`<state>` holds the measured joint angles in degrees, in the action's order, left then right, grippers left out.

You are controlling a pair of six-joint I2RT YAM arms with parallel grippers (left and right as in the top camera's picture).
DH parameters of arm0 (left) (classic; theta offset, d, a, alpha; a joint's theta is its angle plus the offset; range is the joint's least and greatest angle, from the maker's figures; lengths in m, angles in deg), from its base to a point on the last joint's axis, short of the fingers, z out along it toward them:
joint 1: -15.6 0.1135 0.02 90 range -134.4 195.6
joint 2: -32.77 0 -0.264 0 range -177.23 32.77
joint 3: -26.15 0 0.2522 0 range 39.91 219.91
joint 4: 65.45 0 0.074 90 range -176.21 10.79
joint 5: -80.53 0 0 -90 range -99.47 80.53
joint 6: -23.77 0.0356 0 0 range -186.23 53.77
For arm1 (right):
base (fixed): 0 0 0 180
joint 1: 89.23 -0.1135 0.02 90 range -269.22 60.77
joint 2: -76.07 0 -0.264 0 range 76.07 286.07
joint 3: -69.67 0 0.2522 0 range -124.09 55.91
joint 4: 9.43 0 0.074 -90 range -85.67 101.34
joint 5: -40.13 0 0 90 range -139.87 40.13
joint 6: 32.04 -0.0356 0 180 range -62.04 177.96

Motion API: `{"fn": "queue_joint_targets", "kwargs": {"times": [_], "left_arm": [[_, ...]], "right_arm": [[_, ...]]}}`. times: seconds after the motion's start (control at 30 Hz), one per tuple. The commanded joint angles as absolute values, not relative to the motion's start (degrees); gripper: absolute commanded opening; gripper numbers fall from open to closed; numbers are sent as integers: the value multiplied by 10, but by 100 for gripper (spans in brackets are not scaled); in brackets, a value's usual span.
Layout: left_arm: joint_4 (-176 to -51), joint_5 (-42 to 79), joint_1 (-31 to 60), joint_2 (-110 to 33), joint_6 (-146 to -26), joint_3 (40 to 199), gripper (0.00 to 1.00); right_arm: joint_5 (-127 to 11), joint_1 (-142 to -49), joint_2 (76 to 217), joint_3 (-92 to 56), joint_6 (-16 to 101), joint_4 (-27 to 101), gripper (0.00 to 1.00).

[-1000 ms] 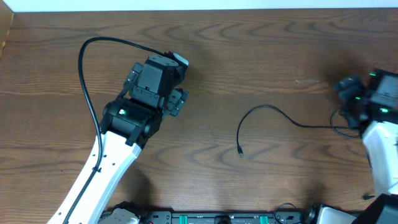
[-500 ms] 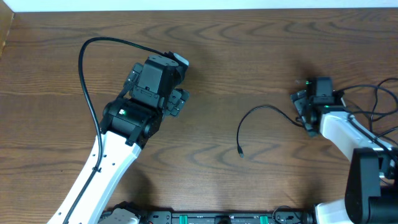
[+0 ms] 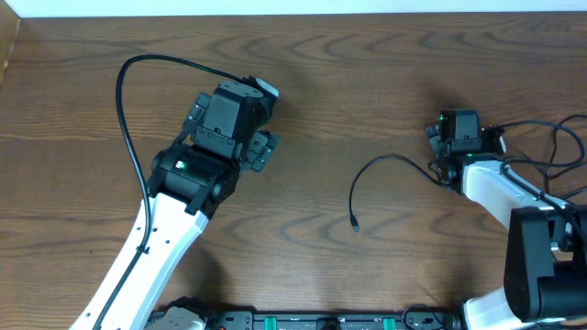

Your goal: Untangle cables

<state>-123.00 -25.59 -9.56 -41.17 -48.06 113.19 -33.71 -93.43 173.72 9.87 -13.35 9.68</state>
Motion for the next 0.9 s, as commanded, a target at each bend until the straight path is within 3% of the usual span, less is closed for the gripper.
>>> {"fn": "queue_joint_targets", "kwargs": {"times": [0.0, 0.23, 0.43, 0.63, 0.87], "left_arm": [[-1233, -249, -94, -410, -484, 1133, 98], [-1233, -249, -94, -410, -484, 1133, 98], [-1233, -249, -94, -414, -484, 1133, 98], [-1233, -249, -94, -438, -484, 1133, 98], [-1233, -249, -94, -452, -484, 1133, 98]], "right_arm": [[-347, -938, 1746, 104, -84, 71, 99], [-299, -938, 1648, 101, -75, 129, 99], [-216, -938, 1530, 101, -239, 304, 99], [-186, -938, 1514, 104, -455, 490, 99], [-181, -938, 1536, 139, -457, 430, 99]]}}
